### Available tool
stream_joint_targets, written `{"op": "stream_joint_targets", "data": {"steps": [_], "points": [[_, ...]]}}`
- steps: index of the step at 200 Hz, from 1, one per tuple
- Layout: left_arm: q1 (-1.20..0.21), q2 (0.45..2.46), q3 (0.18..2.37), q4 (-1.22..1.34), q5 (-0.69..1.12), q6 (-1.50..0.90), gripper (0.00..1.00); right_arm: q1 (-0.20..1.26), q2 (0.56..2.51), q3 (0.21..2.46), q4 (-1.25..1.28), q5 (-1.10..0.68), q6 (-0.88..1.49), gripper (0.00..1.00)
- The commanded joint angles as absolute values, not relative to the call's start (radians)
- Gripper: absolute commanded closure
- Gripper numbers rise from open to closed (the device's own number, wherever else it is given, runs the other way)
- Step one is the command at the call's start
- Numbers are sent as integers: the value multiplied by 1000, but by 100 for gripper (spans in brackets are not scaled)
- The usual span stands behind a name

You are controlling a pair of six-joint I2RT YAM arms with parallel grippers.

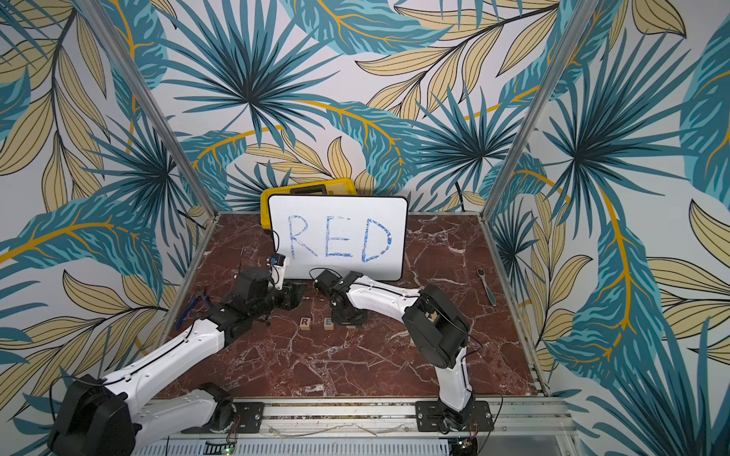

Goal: Assemble the uppercase word "red" with letter blocks
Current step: Place the letter block at the center of the board.

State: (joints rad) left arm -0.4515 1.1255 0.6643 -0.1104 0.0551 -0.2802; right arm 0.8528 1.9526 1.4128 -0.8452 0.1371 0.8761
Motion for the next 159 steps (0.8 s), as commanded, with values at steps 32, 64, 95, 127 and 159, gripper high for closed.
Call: {"op": "stream_joint_targets", "data": {"steps": [32,64,95,127,159], "points": [[-445,1111,634,-124,46,-283,38,859,1973,1405,-850,136,867,67],[-444,1114,634,-123,48,-283,38,859,1973,1404,-849,137,867,67],[-444,1114,635,-124,49,-284,38,859,1977,1394,-838,131,870,67],[-444,1114,635,-124,48,-284,38,859,1977,1391,-837,133,869,66],[-445,1114,635,-124,50,-284,38,859,1974,1384,-836,131,868,61]]}}
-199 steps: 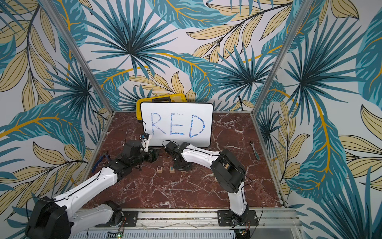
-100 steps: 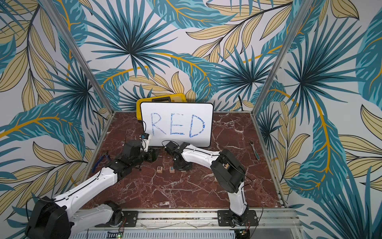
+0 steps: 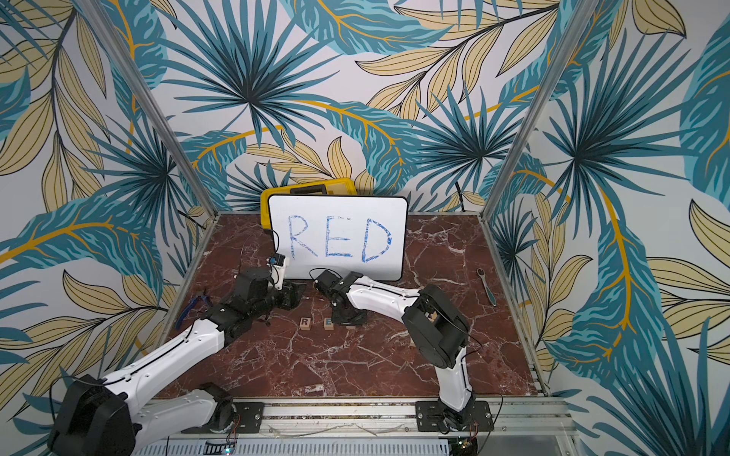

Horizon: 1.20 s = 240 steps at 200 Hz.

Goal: Assemble the uppercase word "red" with letter blocks
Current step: Place the letter block at the center of the board.

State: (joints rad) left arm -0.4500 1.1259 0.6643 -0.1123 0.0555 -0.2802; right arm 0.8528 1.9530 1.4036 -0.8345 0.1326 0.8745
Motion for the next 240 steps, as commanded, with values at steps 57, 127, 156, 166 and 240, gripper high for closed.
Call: {"op": "stream_joint_targets", "data": {"steps": [57,127,156,166,240], "points": [[-444,1109,635,-125,49,-284,38,859,1967,1384,-835,134,867,56],[-443,1110,634,-123,42,-288,38,859,1924,1399,-856,158,851,55],[-435,1098,625,-124,38,-303,38,859,1907,1401,-866,166,844,54],[-428,1092,620,-123,42,-308,38,860,1898,1401,-870,172,842,54],[-397,1071,617,-124,46,-325,38,859,1818,1427,-907,253,787,52]]}}
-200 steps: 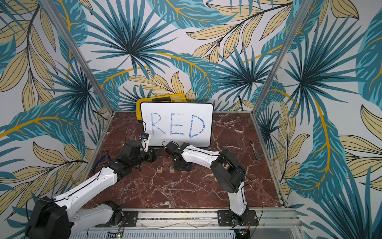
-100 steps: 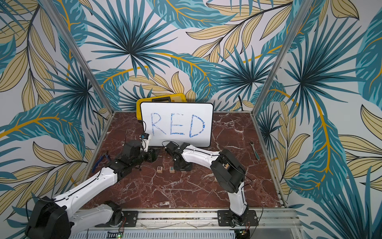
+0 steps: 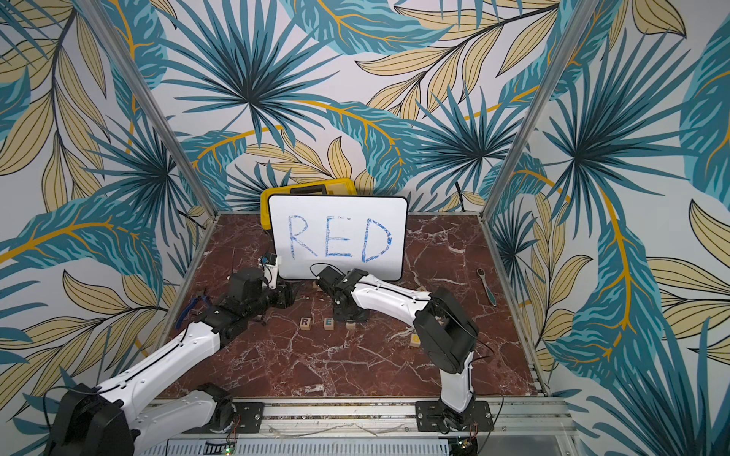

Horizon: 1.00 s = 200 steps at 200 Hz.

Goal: Assemble the uppercase word "red" with letter blocks
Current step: Place the letter block at the center of the board, then reset both arms

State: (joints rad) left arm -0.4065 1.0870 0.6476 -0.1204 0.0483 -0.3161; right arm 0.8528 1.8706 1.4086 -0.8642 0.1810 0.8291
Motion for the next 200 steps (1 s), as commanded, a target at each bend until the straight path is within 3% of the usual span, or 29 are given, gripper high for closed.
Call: {"op": "stream_joint_targets", "data": {"steps": [1,62,135,147,155,200], "points": [[-396,1070,617,-123,44,-325,38,859,1817,1430,-909,258,786,52],[-344,996,603,-126,0,-343,37,835,1698,1476,-970,495,650,45],[-291,936,600,-126,-94,-339,29,700,1435,1351,-886,688,489,22],[-281,934,601,-125,-102,-336,28,669,1391,1314,-863,707,469,11],[-275,935,603,-125,-109,-333,24,645,1360,1284,-843,724,458,1],[-227,921,597,-106,-185,-315,8,486,1197,1106,-686,829,370,1]]}}
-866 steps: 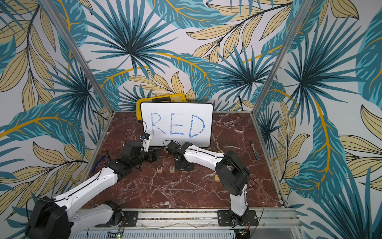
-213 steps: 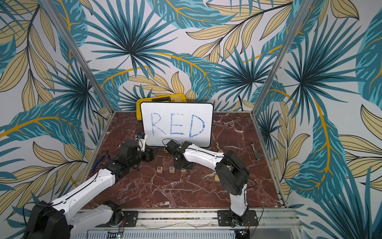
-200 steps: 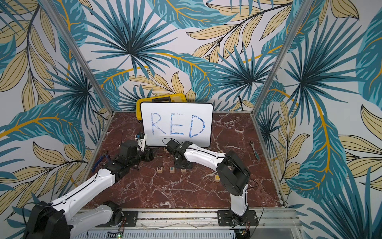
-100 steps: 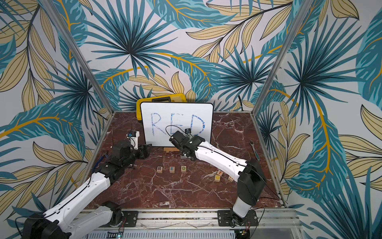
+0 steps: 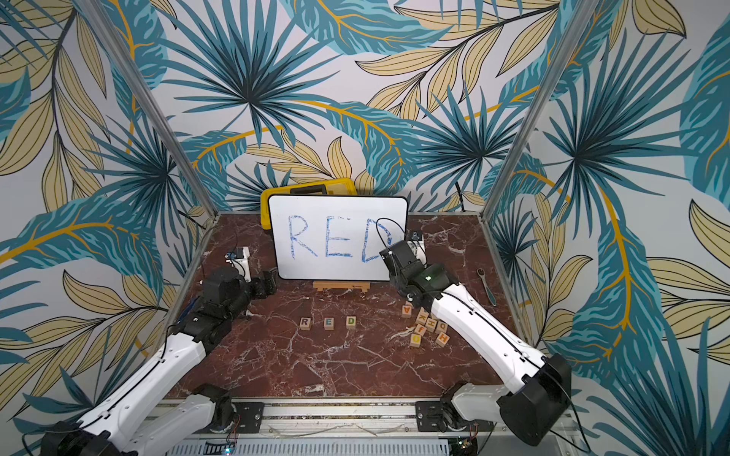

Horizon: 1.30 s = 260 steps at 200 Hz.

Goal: Assemble the uppercase word "red" with letter blocks
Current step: Reset both arms

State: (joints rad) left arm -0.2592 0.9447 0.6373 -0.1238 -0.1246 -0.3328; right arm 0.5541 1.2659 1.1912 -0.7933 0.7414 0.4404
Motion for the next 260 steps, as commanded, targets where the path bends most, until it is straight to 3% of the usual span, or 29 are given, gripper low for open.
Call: {"op": "stream_joint_targets", "data": {"steps": [1,118,161,217,260], "points": [[-226,920,598,-106,-185,-314,8,482,1195,1104,-683,829,367,1],[-113,848,499,-79,-319,-349,0,120,1024,803,-478,693,335,1],[11,894,460,57,-367,-351,0,53,1062,595,-39,765,263,1],[21,1227,394,471,-339,-240,0,0,1222,339,628,745,183,1],[20,1365,444,604,-230,-122,0,-3,1219,326,674,569,114,1]]}}
